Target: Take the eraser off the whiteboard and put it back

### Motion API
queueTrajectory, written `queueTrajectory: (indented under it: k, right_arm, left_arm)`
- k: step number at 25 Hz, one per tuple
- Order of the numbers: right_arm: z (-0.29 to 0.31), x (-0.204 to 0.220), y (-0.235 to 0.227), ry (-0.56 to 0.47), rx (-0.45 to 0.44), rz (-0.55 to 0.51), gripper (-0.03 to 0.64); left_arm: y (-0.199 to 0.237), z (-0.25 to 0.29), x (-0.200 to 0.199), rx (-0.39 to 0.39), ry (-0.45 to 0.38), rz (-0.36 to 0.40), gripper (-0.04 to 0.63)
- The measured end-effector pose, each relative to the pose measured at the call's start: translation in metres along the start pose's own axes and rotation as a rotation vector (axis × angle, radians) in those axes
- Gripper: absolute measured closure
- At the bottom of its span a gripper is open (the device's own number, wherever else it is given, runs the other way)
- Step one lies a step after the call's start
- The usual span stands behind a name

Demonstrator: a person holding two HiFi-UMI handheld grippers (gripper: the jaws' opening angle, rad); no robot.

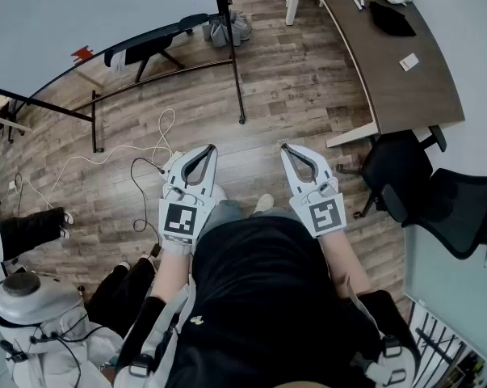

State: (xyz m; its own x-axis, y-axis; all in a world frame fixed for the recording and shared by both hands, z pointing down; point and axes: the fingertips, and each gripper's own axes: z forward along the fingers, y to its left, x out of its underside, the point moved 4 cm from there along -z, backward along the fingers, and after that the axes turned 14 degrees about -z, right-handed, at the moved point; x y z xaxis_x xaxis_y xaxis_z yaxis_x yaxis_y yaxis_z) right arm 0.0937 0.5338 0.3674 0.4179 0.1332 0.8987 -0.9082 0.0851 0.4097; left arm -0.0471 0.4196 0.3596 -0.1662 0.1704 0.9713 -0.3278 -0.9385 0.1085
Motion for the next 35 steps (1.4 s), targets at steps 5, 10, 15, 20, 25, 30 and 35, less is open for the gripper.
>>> queueTrajectory:
  k: [5,10,15,20,25,30,35]
  right_arm:
    - [0.031,-0.012,0.014,-0.003,-0.007,-0.014,0.603]
    - [0.064,-0.023,0.024,0.013,-0.016,-0.018,0.603]
    - [0.099,-0.032,0.035,0.015,-0.022,0.002,0.601]
    - [0.141,-0.046,0.052,0.046,-0.042,-0.098,0.6]
    - [0.183,-0.066,0.069,0.05,-0.034,-0.141,0.6]
    - [0.212,-0.074,0.083,0.077,-0.044,-0.177,0.6]
    - [0.235,-0.072,0.084,0.093,-0.051,-0.174,0.59]
  left_arm:
    - [0.035,-0.01,-0.002,-0.007,-0.006,-0.012,0.588]
    - [0.07,-0.016,-0.004,-0.009,-0.014,-0.023,0.588]
    - [0.108,-0.022,-0.005,-0.016,-0.011,-0.045,0.588]
    - [0.154,-0.03,-0.005,-0.022,-0.022,-0.052,0.588]
    - [0.199,-0.045,-0.005,-0.012,-0.037,-0.07,0.588]
    - [0.234,-0.052,0.0,-0.016,-0.037,-0.087,0.588]
    - [0.258,-0.051,0.003,-0.037,-0.035,-0.105,0.588]
